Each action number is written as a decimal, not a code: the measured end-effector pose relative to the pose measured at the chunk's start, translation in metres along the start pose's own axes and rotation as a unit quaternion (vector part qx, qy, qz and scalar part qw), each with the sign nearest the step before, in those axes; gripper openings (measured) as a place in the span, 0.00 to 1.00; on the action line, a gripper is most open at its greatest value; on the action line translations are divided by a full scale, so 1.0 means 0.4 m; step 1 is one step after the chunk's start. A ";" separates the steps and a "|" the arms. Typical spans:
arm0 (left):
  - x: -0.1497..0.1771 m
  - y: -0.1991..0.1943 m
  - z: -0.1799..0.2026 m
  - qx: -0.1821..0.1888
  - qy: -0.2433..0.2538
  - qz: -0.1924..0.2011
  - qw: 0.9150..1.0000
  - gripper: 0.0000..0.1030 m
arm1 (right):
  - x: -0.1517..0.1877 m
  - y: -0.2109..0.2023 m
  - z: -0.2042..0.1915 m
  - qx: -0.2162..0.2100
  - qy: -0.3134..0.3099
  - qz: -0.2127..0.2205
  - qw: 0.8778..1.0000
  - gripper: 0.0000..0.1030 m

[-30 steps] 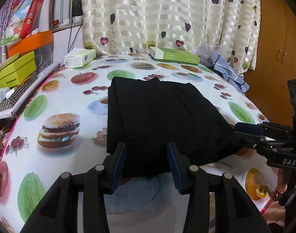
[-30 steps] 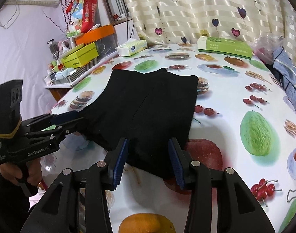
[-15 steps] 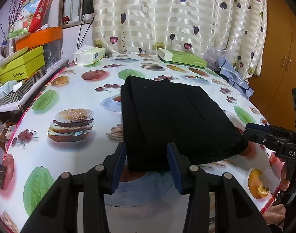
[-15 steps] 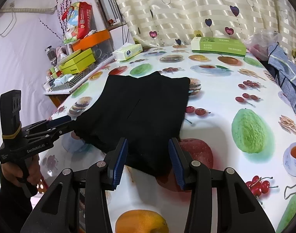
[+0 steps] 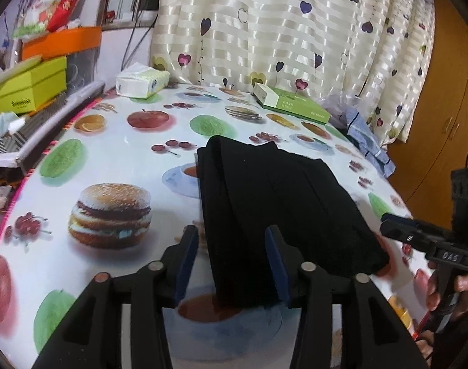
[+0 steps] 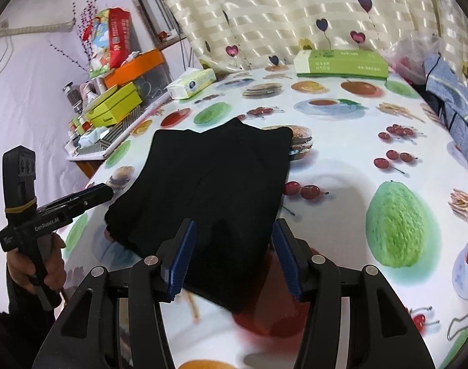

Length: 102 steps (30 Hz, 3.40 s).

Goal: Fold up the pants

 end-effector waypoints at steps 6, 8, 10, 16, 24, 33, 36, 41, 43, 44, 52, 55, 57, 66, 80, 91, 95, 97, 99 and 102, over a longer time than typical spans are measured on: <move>-0.013 0.080 -0.024 0.007 -0.036 -0.045 0.998 0.52 | -0.009 0.058 0.034 -0.024 0.032 -0.021 0.999 0.52; -0.008 0.101 -0.027 0.013 -0.048 -0.061 0.997 0.52 | -0.009 0.078 0.041 -0.030 0.039 -0.030 0.998 0.52; -0.005 0.115 -0.021 0.024 -0.055 -0.072 0.996 0.53 | -0.008 0.096 0.044 -0.034 0.041 -0.039 0.998 0.52; -0.015 0.150 -0.011 0.044 -0.068 -0.088 0.993 0.57 | -0.019 0.124 0.051 -0.045 0.049 -0.043 0.997 0.52; -0.024 0.166 -0.004 0.068 -0.093 -0.096 0.989 0.58 | -0.023 0.134 0.053 -0.126 0.131 -0.038 0.983 0.53; 0.003 0.144 0.004 0.088 -0.106 -0.133 0.981 0.57 | -0.019 0.144 0.042 -0.158 0.137 -0.066 0.976 0.31; -0.001 0.158 0.016 0.085 -0.093 -0.132 0.983 0.53 | -0.018 0.149 0.043 -0.139 0.131 -0.064 0.980 0.24; -0.006 0.155 0.022 0.083 -0.090 -0.122 0.985 0.35 | -0.033 0.124 0.043 -0.138 0.130 -0.036 0.981 0.16; -0.011 0.144 0.031 0.078 -0.080 -0.111 0.987 0.30 | -0.046 0.113 0.034 -0.132 0.118 -0.029 0.984 0.15; -0.015 0.138 0.038 0.076 -0.073 -0.105 0.989 0.29 | -0.052 0.111 0.029 -0.130 0.112 -0.027 0.985 0.15; -0.053 0.105 0.046 0.069 -0.047 -0.085 0.993 0.24 | -0.106 0.091 -0.006 -0.134 0.089 -0.005 0.987 0.15; -0.087 0.090 0.045 0.065 -0.038 -0.072 0.995 0.23 | -0.141 0.096 -0.031 -0.137 0.073 0.000 0.988 0.15; -0.113 0.081 0.042 0.061 -0.030 -0.061 0.996 0.23 | -0.169 0.106 -0.047 -0.140 0.063 0.005 0.988 0.15; -0.269 0.077 -0.032 0.036 -0.025 -0.022 0.999 0.22 | -0.323 0.195 -0.119 -0.155 0.026 0.017 0.987 0.15; -0.450 0.155 -0.178 0.005 -0.034 0.001 0.999 0.22 | -0.474 0.390 -0.144 -0.167 0.011 0.008 0.986 0.15; -0.409 0.282 -0.294 -0.013 -0.062 -0.045 0.997 0.29 | -0.394 0.512 -0.068 -0.141 0.038 -0.050 0.988 0.25; -0.387 0.285 -0.331 -0.017 -0.078 -0.065 0.995 0.38 | -0.383 0.502 -0.039 -0.088 0.020 -0.057 0.994 0.27; -0.381 0.271 -0.343 -0.019 -0.088 -0.063 0.994 0.38 | -0.388 0.475 -0.040 -0.067 0.005 -0.049 0.997 0.27; -0.382 0.246 -0.351 -0.034 -0.090 -0.052 0.994 0.37 | -0.401 0.433 -0.055 -0.052 -0.019 -0.031 0.998 0.27; -0.393 0.187 -0.350 -0.064 -0.074 -0.014 0.995 0.36 | -0.409 0.377 -0.108 -0.054 -0.060 -0.005 0.997 0.27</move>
Point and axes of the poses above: each gripper's, at about its wrist camera, not at the fingertips, and y roughly the way its jaws point, z to its right, x to its underside, the point moved 10 cm from there along y, roughly the way its jaws point, and after that the axes turned 15 degrees about -y, right-handed, at the moved point
